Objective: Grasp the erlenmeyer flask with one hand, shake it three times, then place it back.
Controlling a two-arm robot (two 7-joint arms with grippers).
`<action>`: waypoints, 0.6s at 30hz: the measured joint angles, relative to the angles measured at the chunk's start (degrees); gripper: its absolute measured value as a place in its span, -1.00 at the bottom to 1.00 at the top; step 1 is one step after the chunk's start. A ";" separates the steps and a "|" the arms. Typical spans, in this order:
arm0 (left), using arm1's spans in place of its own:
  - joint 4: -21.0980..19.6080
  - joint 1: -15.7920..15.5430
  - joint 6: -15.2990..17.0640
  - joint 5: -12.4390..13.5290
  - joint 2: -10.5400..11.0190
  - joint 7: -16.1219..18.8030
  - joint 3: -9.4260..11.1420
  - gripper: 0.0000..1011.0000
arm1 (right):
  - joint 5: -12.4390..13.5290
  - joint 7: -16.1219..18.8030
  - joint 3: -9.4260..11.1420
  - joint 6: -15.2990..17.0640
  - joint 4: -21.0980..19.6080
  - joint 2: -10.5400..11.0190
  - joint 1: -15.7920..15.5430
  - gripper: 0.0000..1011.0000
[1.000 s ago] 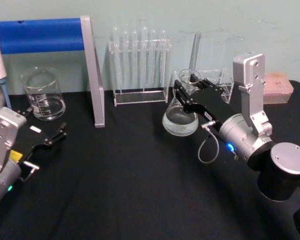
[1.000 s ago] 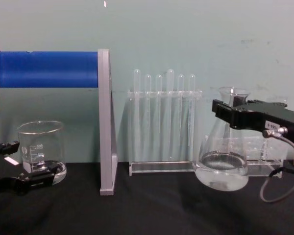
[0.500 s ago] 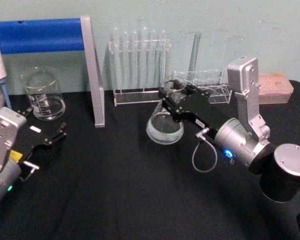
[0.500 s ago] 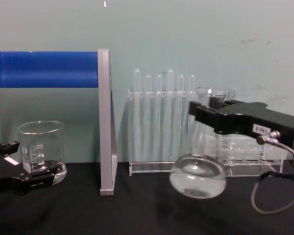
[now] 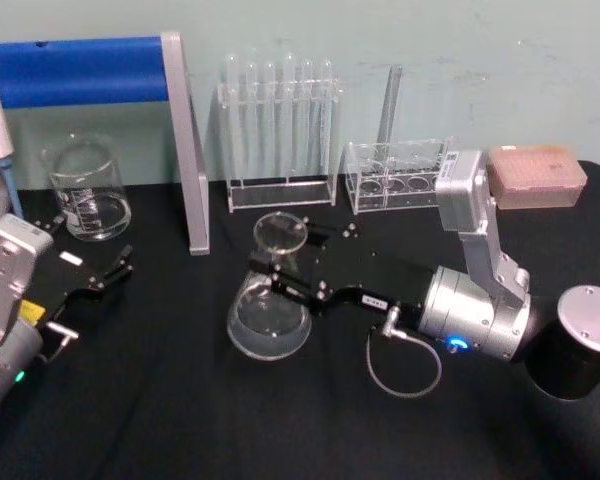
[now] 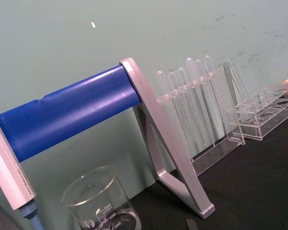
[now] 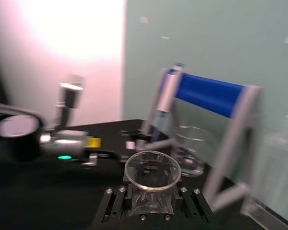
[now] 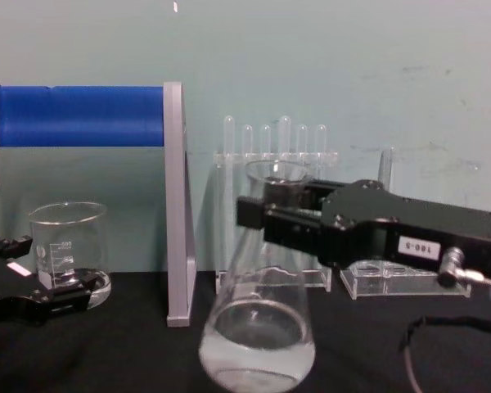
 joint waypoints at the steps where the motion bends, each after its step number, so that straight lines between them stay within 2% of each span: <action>1: 0.00 0.00 0.00 0.00 0.00 0.00 0.00 0.98 | 0.40 1.06 -0.31 -0.24 0.04 0.29 0.17 -0.11; 5: 0.00 0.00 0.00 0.00 0.00 0.00 0.00 0.98 | 2.33 7.34 -2.24 -1.83 0.34 1.87 1.30 -0.11; 11: 0.00 0.00 0.00 0.00 0.00 0.00 0.00 0.98 | 4.34 13.77 -4.41 -3.48 0.75 3.45 2.68 -0.11; 18: 0.00 0.00 0.00 0.00 0.00 0.00 0.00 0.98 | 5.61 17.05 -6.08 -4.21 0.96 4.53 3.69 -0.11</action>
